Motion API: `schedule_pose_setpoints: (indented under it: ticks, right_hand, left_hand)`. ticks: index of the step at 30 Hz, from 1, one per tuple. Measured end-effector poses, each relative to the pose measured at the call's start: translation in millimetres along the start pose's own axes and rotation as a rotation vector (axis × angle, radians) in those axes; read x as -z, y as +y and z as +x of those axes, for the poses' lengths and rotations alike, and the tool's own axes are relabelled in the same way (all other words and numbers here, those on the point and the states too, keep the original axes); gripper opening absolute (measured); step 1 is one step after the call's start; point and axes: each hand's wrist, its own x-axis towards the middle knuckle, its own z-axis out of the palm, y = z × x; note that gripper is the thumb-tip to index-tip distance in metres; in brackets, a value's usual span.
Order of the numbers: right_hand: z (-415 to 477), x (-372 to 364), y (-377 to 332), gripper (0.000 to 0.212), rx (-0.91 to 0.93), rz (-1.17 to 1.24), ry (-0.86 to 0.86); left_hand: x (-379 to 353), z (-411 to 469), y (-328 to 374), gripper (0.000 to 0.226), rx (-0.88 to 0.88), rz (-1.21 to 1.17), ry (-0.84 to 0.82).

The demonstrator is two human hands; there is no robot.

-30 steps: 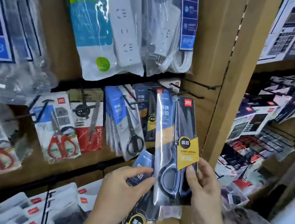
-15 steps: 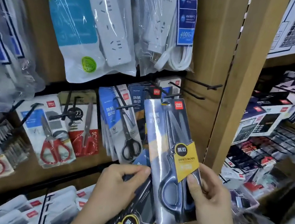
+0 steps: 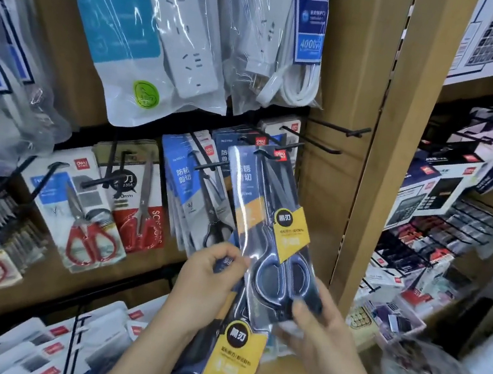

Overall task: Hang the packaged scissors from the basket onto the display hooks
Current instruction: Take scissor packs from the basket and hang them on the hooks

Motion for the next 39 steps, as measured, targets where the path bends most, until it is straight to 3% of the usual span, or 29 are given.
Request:
schedule_pose_setpoints:
  ticks: [2,3,7,10,12,15,18,27,29,31,34,37,39]
  right_hand:
    - [-10.3,8.4,20.3,0.097,-0.125,0.094,-0.124]
    - [-15.0,8.4,27.9,0.099,-0.155,0.077,-0.139]
    - [-16.2,14.2,43.3,0.056,-0.171,-0.125,0.026]
    - [-20.7,38.5,46.6,0.071,-0.137,-0.174,0.189]
    - [-29.1,55.4,46.3,0.068,-0.125,-0.15,0.301]
    - [-36.7,66.5,38.5,0.034,-0.042,-0.183,0.378]
    - [-41.1,79.6,39.1,0.012,0.046,-0.251,0.325]
    - [-28.6,94.6,19.8,0.034,0.115,-0.247,0.446]
    - [-25.5,86.4,14.6,0.012,0.128,-0.221,0.44]
    - [-21.3,83.9,14.0,0.053,0.154,-0.236,0.384]
    - [-15.6,68.8,4.5,0.064,0.216,-0.238,0.303]
    - [-9.6,57.1,0.2,0.075,0.274,-0.239,0.289]
    - [-4.5,51.5,-1.6,0.051,0.276,-0.249,0.28]
  left_hand:
    - [-4.8,3.6,-3.9,0.026,-0.012,0.023,0.017]
    - [-8.1,6.5,-6.9,0.026,-0.018,0.037,0.028]
    - [-23.0,18.1,-16.3,0.029,-0.021,0.092,0.035]
    - [-22.1,29.9,-16.4,0.031,-0.02,0.205,0.067]
    - [-18.7,41.7,-20.9,0.026,0.015,0.215,0.122]
    - [-17.7,56.5,-32.2,0.025,0.045,0.222,0.17]
    - [-18.9,72.1,-33.9,0.026,0.06,0.25,0.198]
    - [-18.1,121.7,-51.9,0.029,0.168,0.305,0.231]
    - [-16.0,115.5,-48.0,0.037,0.173,0.361,0.227]
    - [-12.5,100.2,-40.2,0.041,0.147,0.49,0.209]
    - [-5.4,69.6,-33.2,0.028,0.061,0.722,0.267]
    - [-7.2,36.3,-26.2,0.013,-0.003,0.516,0.281]
    - [-16.1,13.8,-17.4,0.014,-0.002,0.186,0.122]
